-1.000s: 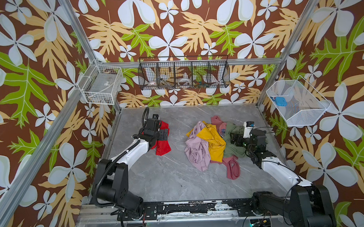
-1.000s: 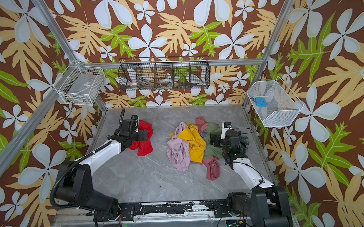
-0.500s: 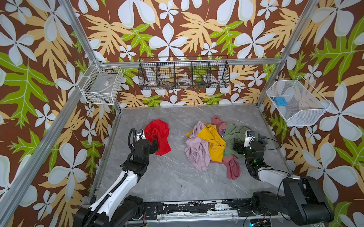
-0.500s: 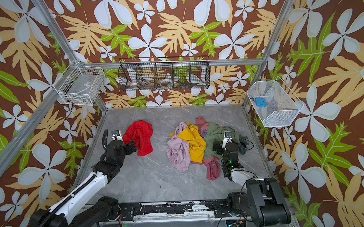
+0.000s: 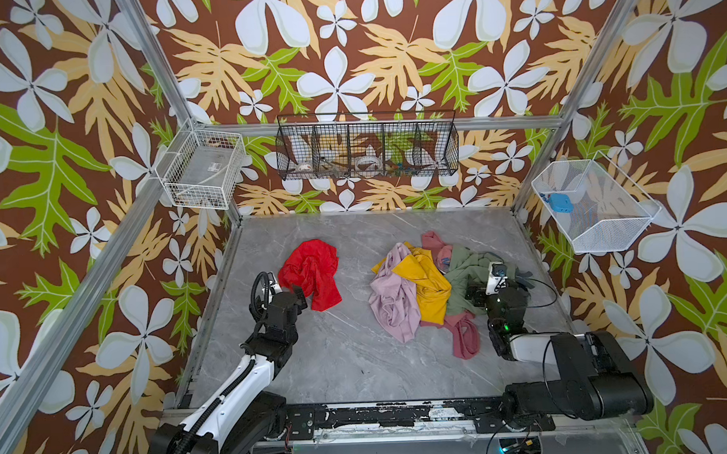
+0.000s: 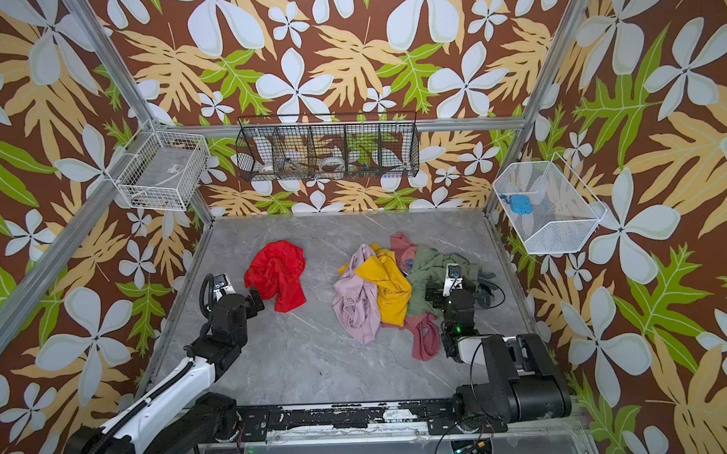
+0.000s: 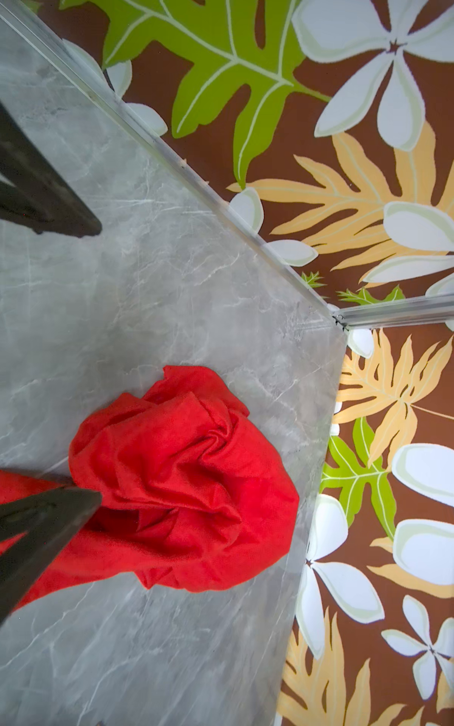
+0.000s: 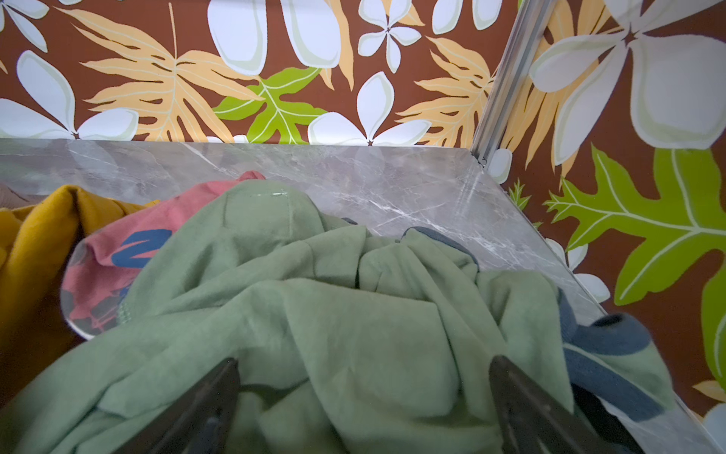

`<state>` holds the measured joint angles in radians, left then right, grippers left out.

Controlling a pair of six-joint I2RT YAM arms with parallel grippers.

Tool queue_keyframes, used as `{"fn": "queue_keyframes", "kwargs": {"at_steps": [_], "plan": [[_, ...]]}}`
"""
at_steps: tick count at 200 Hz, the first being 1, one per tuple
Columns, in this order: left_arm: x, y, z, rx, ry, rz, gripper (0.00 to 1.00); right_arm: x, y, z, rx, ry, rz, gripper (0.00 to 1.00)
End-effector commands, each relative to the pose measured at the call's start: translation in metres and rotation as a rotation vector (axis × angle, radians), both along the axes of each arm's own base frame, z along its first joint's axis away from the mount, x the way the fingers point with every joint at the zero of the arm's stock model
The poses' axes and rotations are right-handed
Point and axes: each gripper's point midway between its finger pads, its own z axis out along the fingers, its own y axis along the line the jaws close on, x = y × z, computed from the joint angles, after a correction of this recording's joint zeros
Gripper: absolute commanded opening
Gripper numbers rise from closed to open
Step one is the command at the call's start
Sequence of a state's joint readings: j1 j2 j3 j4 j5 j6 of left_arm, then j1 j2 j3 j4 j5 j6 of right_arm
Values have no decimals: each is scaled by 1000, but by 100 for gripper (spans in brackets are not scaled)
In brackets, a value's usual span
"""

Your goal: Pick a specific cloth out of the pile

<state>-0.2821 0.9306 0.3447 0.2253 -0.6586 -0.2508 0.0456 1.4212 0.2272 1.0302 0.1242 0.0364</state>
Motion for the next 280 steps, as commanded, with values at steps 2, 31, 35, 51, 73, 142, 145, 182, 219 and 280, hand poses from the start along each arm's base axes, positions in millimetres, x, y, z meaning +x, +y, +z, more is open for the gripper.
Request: {"fn": "queue_keyframes", "kwargs": {"at_steps": [2, 31, 35, 51, 73, 142, 145, 182, 219, 280], "plan": [[0, 11, 19, 46, -106, 59, 100, 9, 5, 7, 6, -34, 42, 100], [-7, 20, 19, 81, -175, 90, 100, 9, 4, 7, 13, -34, 44, 100], [-8, 21, 19, 84, -187, 92, 100, 9, 4, 7, 13, -32, 44, 100], [-10, 27, 17, 87, -233, 98, 100, 9, 4, 7, 13, -33, 44, 100], [-11, 32, 17, 64, -302, 97, 100, 10, 4, 7, 12, -34, 44, 100], [23, 9, 21, 38, -331, -78, 100, 10, 4, 7, 13, -33, 45, 100], [22, 6, 23, 30, -350, -93, 100, 10, 4, 7, 13, -32, 45, 99], [14, 9, 16, 18, -430, -86, 100, 10, 5, 7, 14, -33, 46, 100], [36, 8, 0, 2, -311, -110, 100, 10, 4, 7, 13, -33, 44, 100], [34, 12, 4, 10, -342, -85, 100, 10, 4, 6, 14, -31, 45, 100]]}}
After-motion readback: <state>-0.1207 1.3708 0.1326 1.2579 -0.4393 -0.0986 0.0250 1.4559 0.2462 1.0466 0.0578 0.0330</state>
